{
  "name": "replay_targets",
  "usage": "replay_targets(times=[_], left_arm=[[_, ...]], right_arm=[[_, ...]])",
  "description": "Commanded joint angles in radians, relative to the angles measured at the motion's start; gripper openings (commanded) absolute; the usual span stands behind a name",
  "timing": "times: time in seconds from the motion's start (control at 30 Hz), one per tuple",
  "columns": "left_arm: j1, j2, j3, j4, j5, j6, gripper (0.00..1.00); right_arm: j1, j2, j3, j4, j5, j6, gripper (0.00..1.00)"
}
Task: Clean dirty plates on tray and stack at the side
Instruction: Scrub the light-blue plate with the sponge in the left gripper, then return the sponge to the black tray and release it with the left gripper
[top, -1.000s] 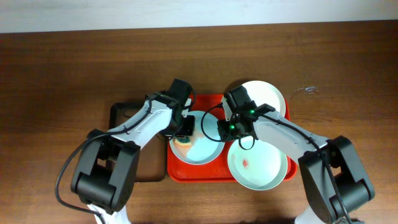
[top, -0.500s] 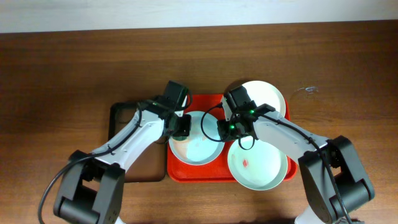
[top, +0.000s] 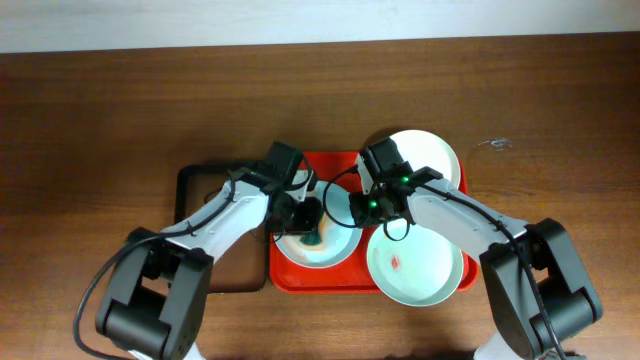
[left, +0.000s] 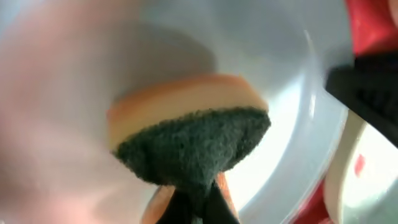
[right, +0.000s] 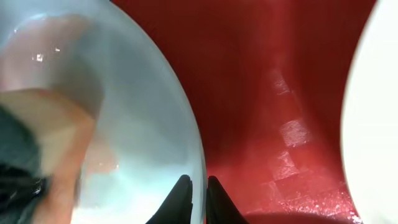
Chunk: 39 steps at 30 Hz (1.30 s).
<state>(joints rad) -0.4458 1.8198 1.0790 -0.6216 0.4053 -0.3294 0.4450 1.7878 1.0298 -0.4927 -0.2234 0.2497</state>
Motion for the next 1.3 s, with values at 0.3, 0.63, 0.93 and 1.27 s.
replay_targets(times=[0.3, 0.63, 0.93, 1.27], left_arm=[[-0.006, 0.104, 0.079, -0.039, -0.228, 0.031, 0.0], [0.023, 0.022, 0.288, -0.337, -0.188, 0.103, 0.0], [0.249, -0.066, 0.286, -0.588, -0.474, 0.098, 0.0], [0.251, -0.066, -0.019, -0.34, -0.473, 0.091, 0.09]], right_arm=[[0.006, -0.014, 0.002, 0.001, -0.009, -0.01, 0.11], [0.006, -0.014, 0.002, -0.001, -0.009, -0.01, 0.11], [0.006, -0.014, 0.002, -0.002, -0.009, -0.01, 0.11], [0.006, -0.014, -0.013, 0.003, 0.024, -0.01, 0.15]])
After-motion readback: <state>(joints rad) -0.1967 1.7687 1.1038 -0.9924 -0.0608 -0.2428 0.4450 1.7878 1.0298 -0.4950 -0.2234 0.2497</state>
